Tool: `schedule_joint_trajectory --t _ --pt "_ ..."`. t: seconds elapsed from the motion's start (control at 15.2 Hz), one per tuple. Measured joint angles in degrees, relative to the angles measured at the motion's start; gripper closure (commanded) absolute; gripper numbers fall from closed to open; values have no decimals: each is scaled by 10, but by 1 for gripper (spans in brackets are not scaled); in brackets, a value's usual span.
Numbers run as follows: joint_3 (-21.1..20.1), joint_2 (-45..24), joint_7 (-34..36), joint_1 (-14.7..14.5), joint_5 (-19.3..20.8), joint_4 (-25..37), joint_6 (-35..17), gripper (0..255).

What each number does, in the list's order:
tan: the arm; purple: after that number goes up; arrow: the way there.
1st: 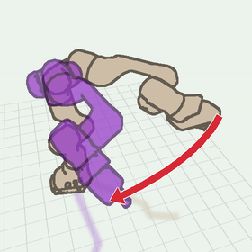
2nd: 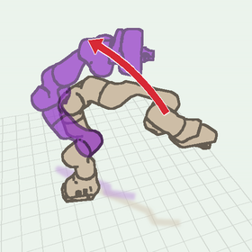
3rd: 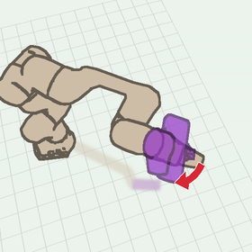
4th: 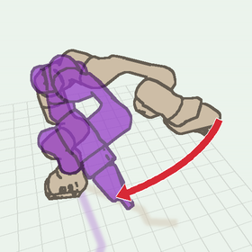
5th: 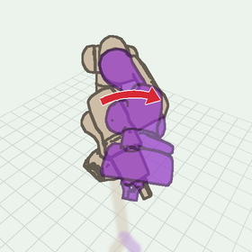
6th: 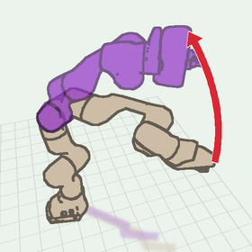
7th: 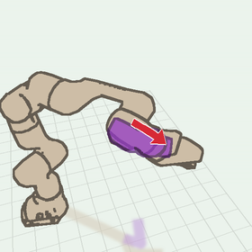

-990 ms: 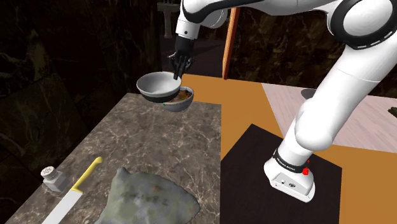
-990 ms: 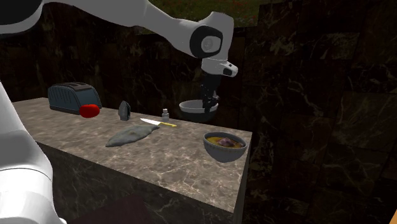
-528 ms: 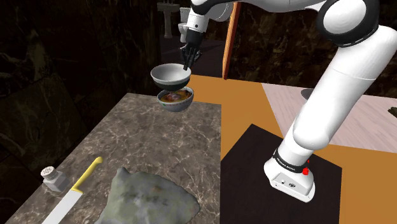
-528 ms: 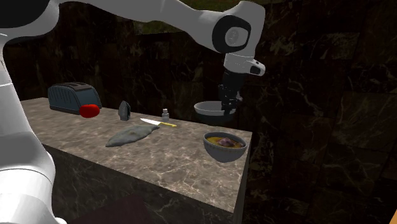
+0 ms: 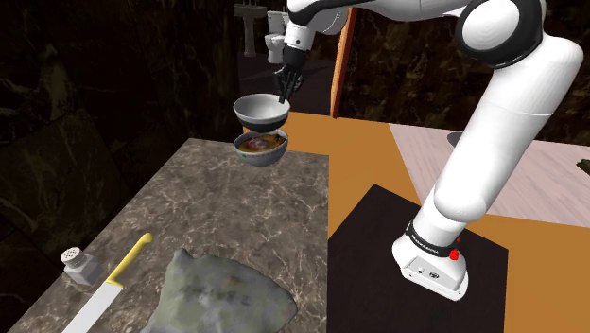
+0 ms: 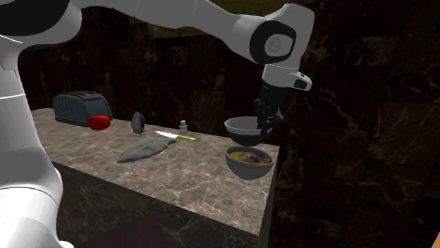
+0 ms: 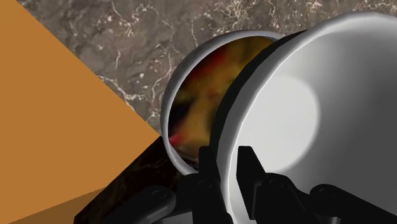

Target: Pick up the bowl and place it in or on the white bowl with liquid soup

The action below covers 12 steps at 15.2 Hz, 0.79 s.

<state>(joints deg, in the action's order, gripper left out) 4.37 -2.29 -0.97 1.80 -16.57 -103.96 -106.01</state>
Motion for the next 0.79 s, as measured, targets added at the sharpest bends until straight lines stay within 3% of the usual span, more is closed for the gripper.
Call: schedule_joint_trajectory --t 0.79 --pt "-1 -15 -25 -1 -11 -70 -86 255"
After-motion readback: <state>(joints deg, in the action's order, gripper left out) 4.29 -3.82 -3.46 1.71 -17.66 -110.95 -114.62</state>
